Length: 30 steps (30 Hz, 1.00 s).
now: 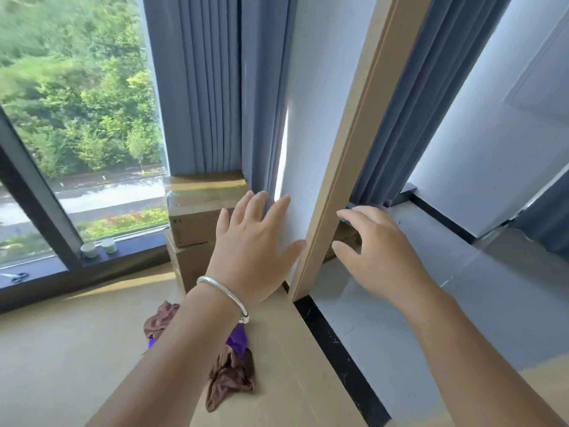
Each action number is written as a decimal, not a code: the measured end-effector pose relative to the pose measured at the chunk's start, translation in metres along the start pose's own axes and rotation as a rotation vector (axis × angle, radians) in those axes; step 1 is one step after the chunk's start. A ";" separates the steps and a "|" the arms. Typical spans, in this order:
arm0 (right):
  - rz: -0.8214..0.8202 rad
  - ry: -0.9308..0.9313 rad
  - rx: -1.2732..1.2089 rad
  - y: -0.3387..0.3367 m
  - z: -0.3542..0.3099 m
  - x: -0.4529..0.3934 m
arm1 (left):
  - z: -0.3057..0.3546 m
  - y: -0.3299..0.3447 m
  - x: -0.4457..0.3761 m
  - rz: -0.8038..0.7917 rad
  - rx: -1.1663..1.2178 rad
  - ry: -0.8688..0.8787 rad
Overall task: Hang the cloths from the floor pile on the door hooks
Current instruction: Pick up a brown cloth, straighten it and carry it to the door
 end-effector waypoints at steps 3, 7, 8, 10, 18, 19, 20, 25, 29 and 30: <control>-0.108 -0.075 -0.010 0.046 -0.022 -0.033 | -0.052 0.013 0.002 -0.021 0.000 -0.119; -0.252 -0.161 -0.007 0.108 -0.050 -0.068 | -0.119 0.027 0.012 -0.029 0.010 -0.307; -0.290 -0.185 -0.006 0.123 -0.057 -0.077 | -0.134 0.031 0.015 -0.030 0.012 -0.350; -0.364 -0.236 -0.010 0.151 -0.068 -0.092 | -0.159 0.039 0.019 -0.037 0.004 -0.431; -0.600 -0.440 -0.038 0.265 -0.084 -0.154 | -0.227 0.099 0.017 -0.118 0.037 -0.750; -0.634 -0.458 -0.041 0.278 -0.082 -0.163 | -0.232 0.109 0.016 -0.128 0.051 -0.794; -0.666 -0.472 -0.045 0.291 -0.080 -0.172 | -0.238 0.119 0.014 -0.138 0.065 -0.832; -0.792 -0.554 -0.051 0.361 -0.068 -0.209 | -0.269 0.178 0.001 -0.196 0.035 -0.948; -0.878 -0.595 -0.015 0.432 -0.057 -0.219 | -0.306 0.239 -0.002 -0.241 0.041 -1.000; -0.899 -0.600 -0.013 0.451 -0.055 -0.220 | -0.317 0.256 0.000 -0.254 0.053 -1.013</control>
Point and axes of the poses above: each hand's wrist, its own x-axis away from the middle knuckle, its own y-axis out of the palm, z = x × y, the point moved 8 cm from there along -x, towards the middle knuckle, and after that the axes turned 7 degrees about -z, right-handed, at the moved point
